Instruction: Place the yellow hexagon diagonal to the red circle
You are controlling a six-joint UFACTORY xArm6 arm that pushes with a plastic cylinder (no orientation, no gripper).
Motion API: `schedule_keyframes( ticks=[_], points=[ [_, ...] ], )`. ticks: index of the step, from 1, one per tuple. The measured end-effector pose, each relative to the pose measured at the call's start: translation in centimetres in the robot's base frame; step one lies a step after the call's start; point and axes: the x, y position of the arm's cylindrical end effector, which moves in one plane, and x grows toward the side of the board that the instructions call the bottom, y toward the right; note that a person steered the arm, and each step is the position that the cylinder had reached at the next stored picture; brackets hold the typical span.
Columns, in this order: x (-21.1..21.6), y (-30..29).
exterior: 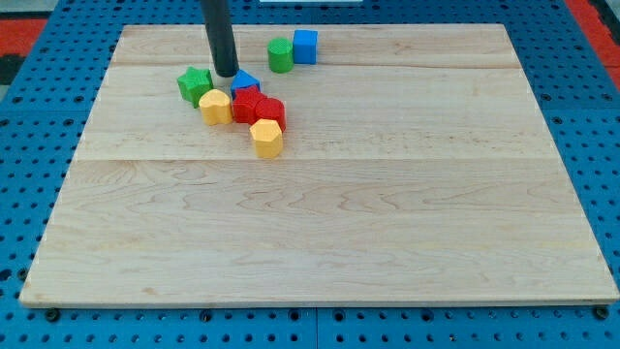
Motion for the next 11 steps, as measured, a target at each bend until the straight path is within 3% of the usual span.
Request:
schedule_keyframes(
  ticks=[1, 3, 4, 6, 7, 8, 10, 11],
  points=[
    [0.5, 6.6],
    [6.7, 14.3],
    [10.5, 13.7],
    [10.2, 5.4],
    [13.0, 10.8],
    [14.7, 10.4],
    [16.0, -3.0],
    [17.2, -1.3]
  ],
)
